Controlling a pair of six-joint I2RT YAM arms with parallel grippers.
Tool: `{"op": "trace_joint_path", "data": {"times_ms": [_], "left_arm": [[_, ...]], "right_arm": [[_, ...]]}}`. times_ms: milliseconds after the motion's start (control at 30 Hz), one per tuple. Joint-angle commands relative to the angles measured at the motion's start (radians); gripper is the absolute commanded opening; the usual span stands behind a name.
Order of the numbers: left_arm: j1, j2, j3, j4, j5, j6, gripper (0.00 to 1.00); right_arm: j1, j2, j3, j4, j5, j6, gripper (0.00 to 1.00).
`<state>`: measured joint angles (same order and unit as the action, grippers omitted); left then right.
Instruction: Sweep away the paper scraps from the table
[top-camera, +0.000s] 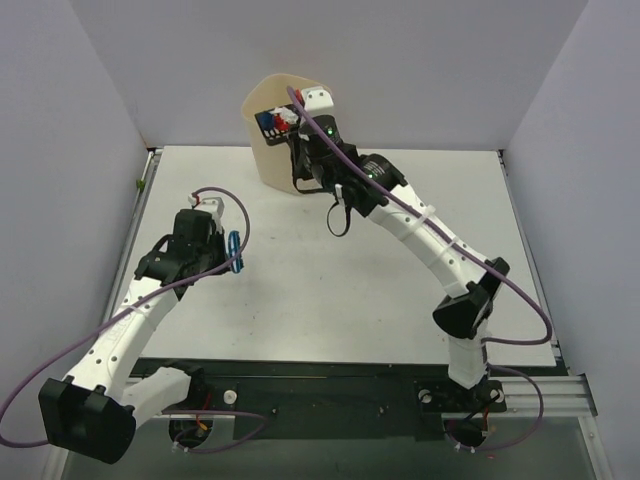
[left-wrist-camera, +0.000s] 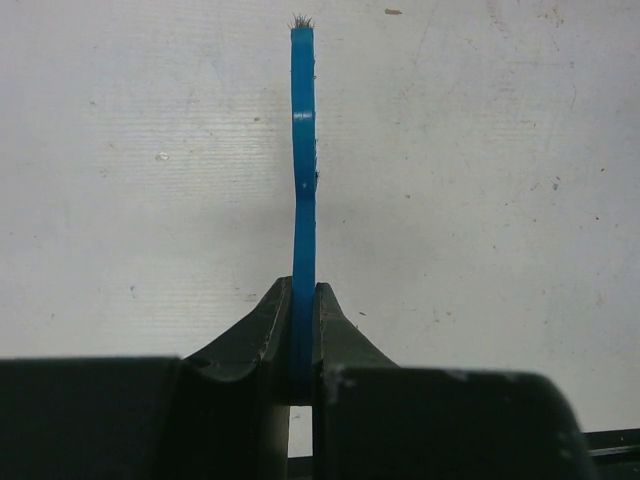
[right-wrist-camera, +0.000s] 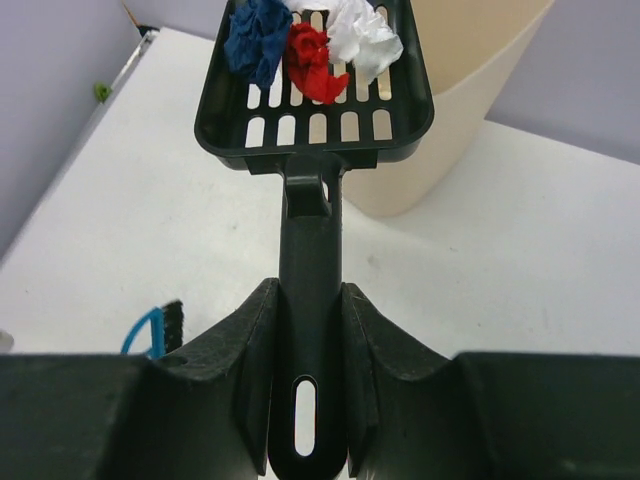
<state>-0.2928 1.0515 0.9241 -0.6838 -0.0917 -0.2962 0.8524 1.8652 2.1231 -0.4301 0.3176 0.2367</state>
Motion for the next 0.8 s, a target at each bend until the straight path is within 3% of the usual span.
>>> {"op": "trace_joint_path", "data": {"times_ms": [0, 133, 333, 467, 667, 767], "left_arm": [[0.004, -0.013, -0.008, 0.069, 0.04, -0.008, 0.0], [0.004, -0.013, -0.013, 0.073, 0.052, -0.009, 0.0], [0.004, -0.01, -0.016, 0.076, 0.055, -0.009, 0.0], [0.004, -0.01, -0.016, 0.076, 0.06, -0.009, 0.0], [0.004, -0.018, -0.019, 0.078, 0.063, -0.009, 0.0], [0.004, -0.019, -0.021, 0.078, 0.064, -0.009, 0.0]], "right_arm": [[-0.038, 0.113, 0.211, -0.041, -0.046, 0.03, 0.0], [-0.09, 0.184, 0.279, 0.056, -0.08, 0.119, 0.0], [-0.188, 0.173, 0.066, 0.368, -0.188, 0.465, 0.0], [-0.254, 0.219, 0.029, 0.527, -0.308, 0.694, 0.0], [-0.325, 0.27, -0.156, 0.894, -0.416, 1.033, 0.0], [-0.34, 0.285, -0.207, 0.959, -0.44, 1.121, 0.0]]}}
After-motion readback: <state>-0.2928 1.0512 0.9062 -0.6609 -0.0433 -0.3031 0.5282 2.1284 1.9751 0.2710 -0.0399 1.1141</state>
